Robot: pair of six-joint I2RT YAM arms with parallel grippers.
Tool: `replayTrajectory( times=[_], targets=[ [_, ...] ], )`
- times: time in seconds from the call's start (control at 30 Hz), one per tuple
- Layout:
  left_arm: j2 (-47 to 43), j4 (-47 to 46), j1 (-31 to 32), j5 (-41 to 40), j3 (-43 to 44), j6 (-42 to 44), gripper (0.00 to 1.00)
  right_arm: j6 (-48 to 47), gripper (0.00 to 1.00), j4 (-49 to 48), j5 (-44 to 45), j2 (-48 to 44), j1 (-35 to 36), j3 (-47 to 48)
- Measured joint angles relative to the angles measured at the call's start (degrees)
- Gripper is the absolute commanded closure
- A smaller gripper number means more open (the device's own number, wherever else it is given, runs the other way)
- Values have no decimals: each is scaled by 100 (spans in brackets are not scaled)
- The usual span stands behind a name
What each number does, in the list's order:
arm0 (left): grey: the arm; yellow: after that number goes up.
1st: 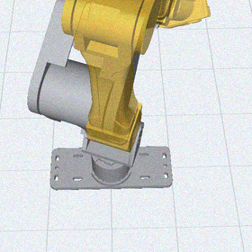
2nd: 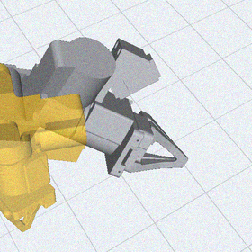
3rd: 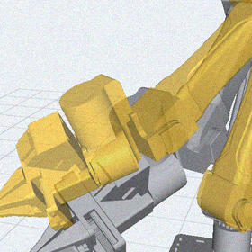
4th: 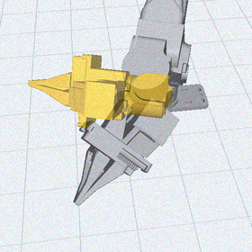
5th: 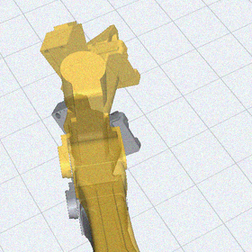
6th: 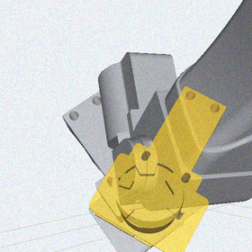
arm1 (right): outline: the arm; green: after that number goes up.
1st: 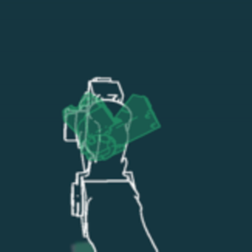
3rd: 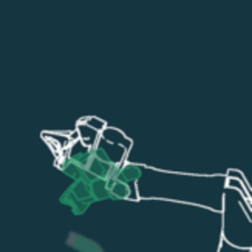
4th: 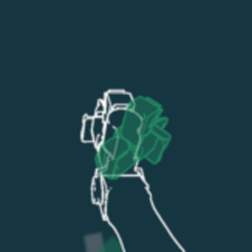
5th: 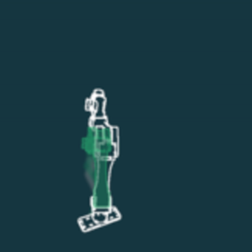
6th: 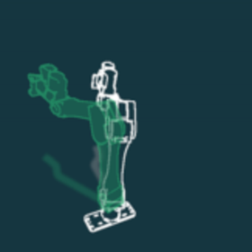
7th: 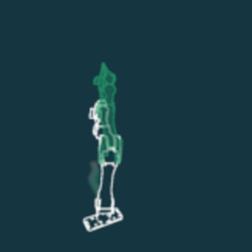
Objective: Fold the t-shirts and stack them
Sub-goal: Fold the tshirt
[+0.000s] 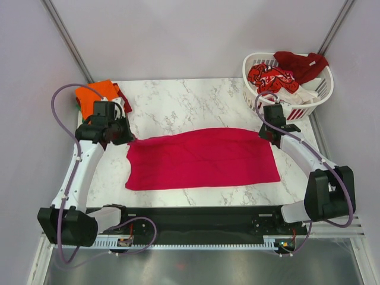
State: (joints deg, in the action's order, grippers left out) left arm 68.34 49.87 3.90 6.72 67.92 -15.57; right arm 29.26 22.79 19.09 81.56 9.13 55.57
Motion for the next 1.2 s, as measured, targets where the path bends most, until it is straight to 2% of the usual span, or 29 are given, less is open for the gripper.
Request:
replayTrajectory(
  times=[0.33,1.03,1.1,1.13,1.17,1.2],
  targets=[
    [-859,407,9,46,-579,-48,98,179,100,201,22,-444,-44,-669],
    [-1078,1099,9,101,-844,-208,98,302,99,415,33,-1075,-203,-1541],
    [-1010,1132,9,125,-844,-214,98,365,93,455,55,-1075,-212,-1576],
    [-964,1132,9,129,-844,-214,98,411,78,468,72,-1075,-221,-1580],
    [-901,1134,9,131,-844,-214,98,485,62,463,85,-1075,-234,-1589],
    [-826,1134,9,133,-844,-214,98,546,24,463,101,-1075,-249,-1598]
  ],
)
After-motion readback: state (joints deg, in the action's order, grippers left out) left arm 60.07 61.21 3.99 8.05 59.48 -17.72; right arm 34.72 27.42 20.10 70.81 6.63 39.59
